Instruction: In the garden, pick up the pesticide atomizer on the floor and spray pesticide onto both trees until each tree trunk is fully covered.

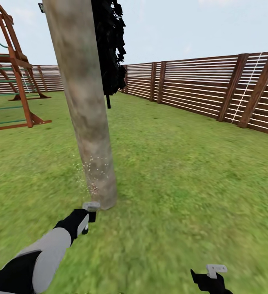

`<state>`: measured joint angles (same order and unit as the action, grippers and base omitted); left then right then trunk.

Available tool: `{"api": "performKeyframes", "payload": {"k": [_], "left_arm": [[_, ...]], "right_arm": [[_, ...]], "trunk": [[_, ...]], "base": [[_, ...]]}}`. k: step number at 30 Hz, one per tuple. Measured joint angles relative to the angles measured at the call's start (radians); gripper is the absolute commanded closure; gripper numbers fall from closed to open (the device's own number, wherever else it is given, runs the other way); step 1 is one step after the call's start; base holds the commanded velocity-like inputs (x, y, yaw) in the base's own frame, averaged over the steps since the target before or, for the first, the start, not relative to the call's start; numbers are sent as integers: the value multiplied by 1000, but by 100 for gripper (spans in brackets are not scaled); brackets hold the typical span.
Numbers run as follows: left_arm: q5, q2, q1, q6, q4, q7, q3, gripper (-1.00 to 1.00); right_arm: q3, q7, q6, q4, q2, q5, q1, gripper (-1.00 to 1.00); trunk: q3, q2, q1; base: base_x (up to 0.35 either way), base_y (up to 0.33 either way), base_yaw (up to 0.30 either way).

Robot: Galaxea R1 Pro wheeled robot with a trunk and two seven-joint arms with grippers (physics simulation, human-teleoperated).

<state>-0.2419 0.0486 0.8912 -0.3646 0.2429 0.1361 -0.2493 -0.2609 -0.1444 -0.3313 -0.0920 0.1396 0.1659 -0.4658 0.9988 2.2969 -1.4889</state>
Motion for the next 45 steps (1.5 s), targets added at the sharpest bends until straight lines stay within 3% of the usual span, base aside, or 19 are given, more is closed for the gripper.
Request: {"api": "performKeyframes", "payload": {"k": [3, 8, 11, 21, 32, 39, 45], "left_arm": [[-1, 1, -28, -2, -5, 1, 0, 100], [27, 14, -33, -2, -13, 2, 0, 100], [29, 35, -34, 1, -14, 2, 0, 100], [28, 56, -38, 3, -13, 3, 0, 100], [27, 54, -38, -2, -13, 10, 2, 100], [24, 56, -38, -9, -14, 11, 5, 100], [17, 56, -38, -70, -13, 11, 9, 100]], "right_arm": [[0, 0, 0, 0, 0, 0, 0, -100], [0, -1, 1, -2, 3, 0, 0, -100], [0, -1, 1, 0, 5, 1, 0, -100], [0, -1, 1, 0, 0, 0, 0, -100], [0, -1, 1, 0, 0, 0, 0, -100], [0, -1, 1, 0, 0, 0, 0, -100], [0, -1, 0, 0, 0, 0, 1, -100]], "trunk": [[3, 0, 0], [5, 0, 0], [5, 0, 0], [5, 0, 0], [5, 0, 0], [5, 0, 0], [5, 0, 0]], "base": [[114, -38, 181], [230, -158, 27], [209, -206, 1], [68, -260, 93], [203, -220, 271], [138, -249, 22], [127, -265, 160]]}}
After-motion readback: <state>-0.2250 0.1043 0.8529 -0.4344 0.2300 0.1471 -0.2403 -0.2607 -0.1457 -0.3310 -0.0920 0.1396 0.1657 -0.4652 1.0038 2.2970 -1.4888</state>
